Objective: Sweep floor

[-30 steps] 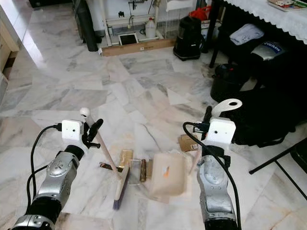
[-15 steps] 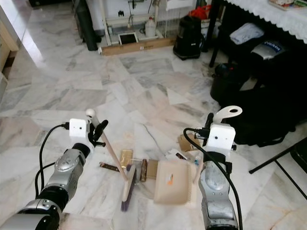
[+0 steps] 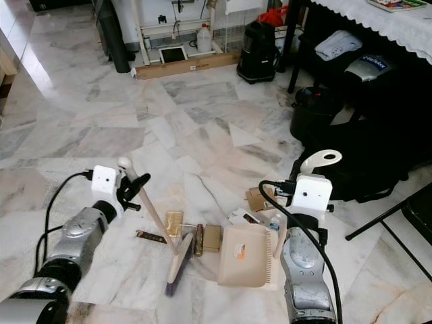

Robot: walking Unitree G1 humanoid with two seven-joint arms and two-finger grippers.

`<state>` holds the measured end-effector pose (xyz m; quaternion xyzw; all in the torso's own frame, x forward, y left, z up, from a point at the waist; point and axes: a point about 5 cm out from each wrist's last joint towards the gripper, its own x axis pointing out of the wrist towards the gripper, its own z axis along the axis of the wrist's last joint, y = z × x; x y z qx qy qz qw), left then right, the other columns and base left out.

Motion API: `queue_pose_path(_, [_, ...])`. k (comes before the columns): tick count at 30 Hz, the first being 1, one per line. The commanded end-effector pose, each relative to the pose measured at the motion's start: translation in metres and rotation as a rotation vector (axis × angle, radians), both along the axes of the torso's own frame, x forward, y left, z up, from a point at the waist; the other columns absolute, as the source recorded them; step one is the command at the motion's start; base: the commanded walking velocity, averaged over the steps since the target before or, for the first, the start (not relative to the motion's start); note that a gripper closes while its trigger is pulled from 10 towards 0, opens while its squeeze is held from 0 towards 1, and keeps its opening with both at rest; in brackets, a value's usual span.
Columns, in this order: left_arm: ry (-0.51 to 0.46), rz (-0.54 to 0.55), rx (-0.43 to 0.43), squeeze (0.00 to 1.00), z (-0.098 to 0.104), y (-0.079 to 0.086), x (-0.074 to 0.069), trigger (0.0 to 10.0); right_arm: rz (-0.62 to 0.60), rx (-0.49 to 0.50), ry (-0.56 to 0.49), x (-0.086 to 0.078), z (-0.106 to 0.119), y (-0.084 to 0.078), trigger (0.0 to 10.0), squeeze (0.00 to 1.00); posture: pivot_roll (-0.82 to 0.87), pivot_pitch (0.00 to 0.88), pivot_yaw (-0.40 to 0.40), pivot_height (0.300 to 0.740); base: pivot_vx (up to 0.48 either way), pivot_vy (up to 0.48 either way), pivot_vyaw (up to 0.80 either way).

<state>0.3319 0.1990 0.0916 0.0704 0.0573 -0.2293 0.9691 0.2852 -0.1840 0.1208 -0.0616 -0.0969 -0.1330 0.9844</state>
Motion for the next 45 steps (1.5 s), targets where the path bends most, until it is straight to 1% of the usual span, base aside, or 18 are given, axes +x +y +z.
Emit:
queue_pose_path(1, [0.065, -0.101, 0.055, 0.0, -0.002, 0.005, -0.008, 10.0, 0.016, 0.0, -0.034, 0.004, 0.009, 0.003, 10.0, 0.0, -0.03, 0.101, 0.008, 0.74, 0.0, 0.0, 0.0])
queue_pose_path(6, [0.094, -0.195, 0.088, 0.0, 0.006, 0.009, -0.014, 10.0, 0.024, 0.0, -0.033, 0.006, 0.009, 0.004, 10.0, 0.0, -0.02, 0.095, 0.005, 0.74, 0.0, 0.0, 0.0])
queue_pose_path(11, [0.111, -0.247, 0.088, 0.0, 0.01, 0.008, -0.017, 10.0, 0.024, -0.001, -0.032, 0.007, 0.009, 0.003, 10.0, 0.0, -0.02, 0.093, 0.005, 0.74, 0.0, 0.0, 0.0])
queue_pose_path(12, [0.127, -0.302, 0.083, 0.0, 0.014, 0.005, -0.02, 10.0, 0.024, -0.001, -0.032, 0.007, 0.009, 0.002, 10.0, 0.0, -0.02, 0.092, 0.004, 0.74, 0.0, 0.0, 0.0])
queue_pose_path(14, [0.133, -0.324, 0.066, 0.0, 0.016, 0.004, -0.021, 10.0, 0.025, -0.001, -0.032, 0.008, 0.009, 0.002, 10.0, 0.0, -0.02, 0.092, 0.004, 0.74, 0.0, 0.0, 0.0])
queue_pose_path(16, [0.158, -0.424, 0.033, 0.0, 0.027, 0.0, -0.029, 10.0, 0.029, 0.0, -0.031, 0.008, 0.009, 0.003, 10.0, 0.0, -0.02, 0.092, 0.004, 0.74, 0.0, 0.0, 0.0])
queue_pose_path(18, [0.158, -0.435, 0.037, 0.0, 0.029, 0.0, -0.031, 10.0, 0.029, 0.0, -0.03, 0.008, 0.009, 0.003, 10.0, 0.0, -0.02, 0.092, 0.004, 0.74, 0.0, 0.0, 0.0])
queue_pose_path(21, [0.168, -0.459, 0.056, 0.0, 0.038, 0.003, -0.037, 10.0, 0.033, 0.001, -0.025, 0.008, 0.008, 0.003, 10.0, 0.0, -0.01, 0.095, 0.002, 0.74, 0.0, 0.0, 0.0])
queue_pose_path(24, [0.198, -0.508, 0.087, 0.0, 0.046, 0.004, -0.049, 10.0, 0.04, 0.0, -0.02, 0.009, 0.007, 0.004, 10.0, 0.0, -0.01, 0.099, 0.001, 0.74, 0.0, 0.0, 0.0])
queue_pose_path(27, [0.196, -0.511, 0.092, 0.0, 0.05, 0.006, -0.051, 10.0, 0.041, 0.001, -0.02, 0.009, 0.007, 0.004, 10.0, 0.0, -0.01, 0.099, 0.001, 0.74, 0.0, 0.0, 0.0])
queue_pose_path(28, [0.184, -0.494, 0.103, 0.0, 0.052, 0.008, -0.05, 10.0, 0.041, 0.002, -0.02, 0.009, 0.007, 0.004, 10.0, 0.0, 0.0, 0.101, -0.001, 0.74, 0.0, 0.0, 0.0])
queue_pose_path(29, [0.135, -0.442, 0.11, 0.0, 0.057, 0.011, -0.045, 10.0, 0.043, 0.003, -0.019, 0.009, 0.007, 0.005, 10.0, 0.0, 0.0, 0.101, -0.001, 0.74, 0.0, 0.0, 0.0])
queue_pose_path(30, [0.12, -0.393, 0.098, 0.0, 0.061, 0.014, -0.041, 10.0, 0.044, 0.003, -0.019, 0.009, 0.007, 0.005, 10.0, 0.0, 0.0, 0.101, -0.001, 0.74, 0.0, 0.0, 0.0])
queue_pose_path(31, [0.114, -0.375, 0.08, 0.0, 0.063, 0.015, -0.039, 10.0, 0.044, 0.003, -0.019, 0.01, 0.007, 0.005, 10.0, 0.0, 0.0, 0.102, -0.003, 0.74, 0.0, 0.0, 0.0])
queue_pose_path(36, [0.065, -0.371, -0.011, 0.0, 0.08, 0.016, -0.039, 10.0, 0.044, 0.002, -0.02, 0.01, 0.007, 0.004, 10.0, 0.0, 0.0, 0.101, -0.003, 0.74, 0.0, 0.0, 0.0])
queue_pose_path(38, [0.039, -0.327, -0.014, 0.0, 0.085, 0.02, -0.036, 10.0, 0.043, 0.002, -0.02, 0.01, 0.007, 0.004, 10.0, 0.0, 0.0, 0.101, -0.003, 0.74, 0.0, 0.0, 0.0])
queue_pose_path(39, [0.017, -0.298, -0.035, 0.0, 0.09, 0.022, -0.035, 10.0, 0.04, 0.002, -0.019, 0.01, 0.007, 0.003, 10.0, 0.0, 0.0, 0.101, -0.003, 0.74, 0.0, 0.0, 0.0])
queue_pose_path(45, [0.001, -0.311, -0.133, 0.0, 0.098, 0.023, -0.038, 10.0, 0.041, 0.001, -0.017, 0.009, 0.006, 0.003, 10.0, 0.0, 0.0, 0.101, -0.003, 0.74, 0.0, 0.0, 0.0])
